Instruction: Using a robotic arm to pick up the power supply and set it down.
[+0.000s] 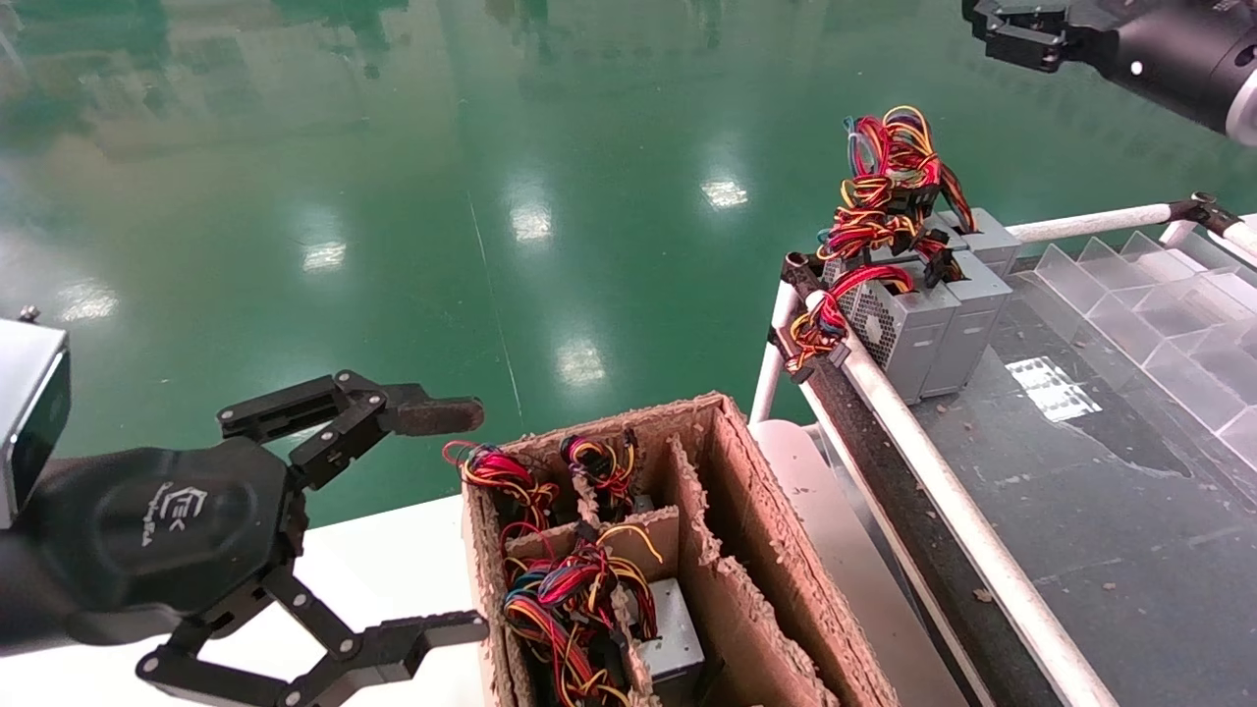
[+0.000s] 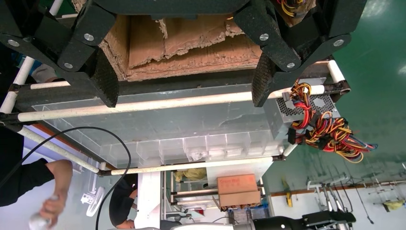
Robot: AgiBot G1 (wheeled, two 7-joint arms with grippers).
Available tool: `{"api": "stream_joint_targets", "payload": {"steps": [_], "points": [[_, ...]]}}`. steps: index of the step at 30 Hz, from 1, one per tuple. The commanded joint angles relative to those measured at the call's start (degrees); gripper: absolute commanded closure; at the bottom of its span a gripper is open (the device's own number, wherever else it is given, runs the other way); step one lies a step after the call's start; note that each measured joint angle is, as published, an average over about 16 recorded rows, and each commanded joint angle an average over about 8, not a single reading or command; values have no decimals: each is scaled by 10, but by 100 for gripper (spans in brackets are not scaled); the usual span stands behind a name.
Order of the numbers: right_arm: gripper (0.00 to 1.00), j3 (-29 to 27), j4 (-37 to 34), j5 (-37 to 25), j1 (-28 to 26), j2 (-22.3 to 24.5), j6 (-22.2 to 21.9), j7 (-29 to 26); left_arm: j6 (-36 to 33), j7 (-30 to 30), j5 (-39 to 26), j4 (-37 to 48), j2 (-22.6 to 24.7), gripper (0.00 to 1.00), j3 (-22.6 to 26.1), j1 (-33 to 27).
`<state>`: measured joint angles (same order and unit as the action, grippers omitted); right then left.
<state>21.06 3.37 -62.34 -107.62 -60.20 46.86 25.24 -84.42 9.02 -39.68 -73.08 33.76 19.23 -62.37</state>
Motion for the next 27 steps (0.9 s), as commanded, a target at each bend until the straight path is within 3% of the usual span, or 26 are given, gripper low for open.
{"api": "stream_joint_targets", "payload": {"steps": [1,27], "points": [[0,-4,7,8,3,5,10,-7,0,0,0,0,0,0,0,0],[0,-25,323,97,211,117,182,-167,0,0,0,0,0,0,0,0]]}}
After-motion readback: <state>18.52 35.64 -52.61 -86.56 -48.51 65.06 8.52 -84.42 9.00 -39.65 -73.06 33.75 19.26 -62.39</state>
